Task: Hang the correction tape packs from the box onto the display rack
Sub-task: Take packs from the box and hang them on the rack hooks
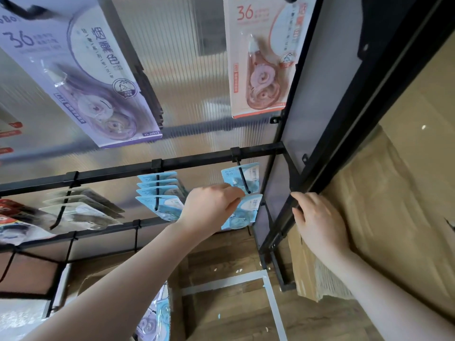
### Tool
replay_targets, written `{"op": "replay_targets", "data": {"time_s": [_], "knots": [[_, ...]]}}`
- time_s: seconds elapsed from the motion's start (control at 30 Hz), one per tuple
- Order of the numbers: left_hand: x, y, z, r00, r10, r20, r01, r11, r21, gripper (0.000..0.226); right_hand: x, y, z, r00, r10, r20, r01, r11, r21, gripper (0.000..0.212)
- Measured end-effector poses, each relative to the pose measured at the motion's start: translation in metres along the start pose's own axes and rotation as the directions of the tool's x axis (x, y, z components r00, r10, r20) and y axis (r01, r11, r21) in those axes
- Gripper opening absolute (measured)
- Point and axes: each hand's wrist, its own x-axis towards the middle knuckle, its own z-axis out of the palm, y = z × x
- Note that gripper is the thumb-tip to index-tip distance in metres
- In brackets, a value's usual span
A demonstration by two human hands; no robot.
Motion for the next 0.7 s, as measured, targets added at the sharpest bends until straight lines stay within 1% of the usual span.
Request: {"op": "replay_targets", "data": {"time_s": [0.07,0.13,0.17,0.23,0.3,0.37,0.43,0.5,0.53,0.6,0.7], "knots": [[0.006,0.006,0.001,0.999,0.010,-0.034,-0.009,1.000,0.021,0.012,-0.002,0.005,0.000,1.000,0.017,0.004,-0.017,1.000,-0.015,0.033],[0.012,0.012,0.004,0.997,0.032,-0.066,-0.029,0.999,0.041,0.006,-0.004,0.007,0.000,1.000,0.010,-0.006,-0.010,0.999,-0.030,0.033],[0.014,0.015,0.005,0.996,0.033,-0.078,-0.030,0.999,0.046,0.007,-0.004,0.006,0.000,1.000,0.003,-0.011,-0.003,0.999,-0.034,0.033],[0.019,0.017,0.010,0.998,0.018,-0.067,-0.014,0.999,0.049,0.004,-0.005,0.006,0.002,1.000,-0.002,-0.021,0.001,0.999,-0.033,0.034],[0.021,0.017,0.017,0.999,-0.018,-0.047,0.020,0.998,0.056,0.007,-0.004,0.006,0.002,1.000,0.002,-0.029,-0.003,1.000,-0.026,0.035],[0.021,0.016,0.019,0.999,-0.028,-0.019,0.029,0.998,0.056,0.004,-0.005,0.006,0.003,0.999,0.001,-0.035,-0.002,1.000,-0.022,0.035],[0.019,0.018,0.015,0.998,-0.033,0.062,0.030,0.999,0.045,0.012,-0.005,0.007,0.003,0.999,-0.006,-0.035,0.005,1.000,-0.030,0.035],[0.019,0.019,0.013,0.986,-0.077,0.149,0.069,0.996,0.058,0.025,-0.005,0.007,0.003,1.000,-0.008,-0.030,0.006,0.999,-0.039,0.035],[0.018,0.019,0.012,0.985,-0.080,0.153,0.071,0.996,0.061,0.029,-0.005,0.008,0.003,1.000,-0.006,-0.027,0.005,0.999,-0.041,0.035],[0.019,0.019,0.011,0.991,-0.026,0.130,0.021,0.999,0.041,0.036,-0.005,0.008,0.004,1.000,-0.004,-0.027,0.003,0.999,-0.044,0.035],[0.018,0.011,0.017,0.996,-0.001,0.087,-0.006,0.997,0.079,0.048,-0.006,0.008,0.004,1.000,-0.008,-0.030,0.006,0.998,-0.057,0.036]]}}
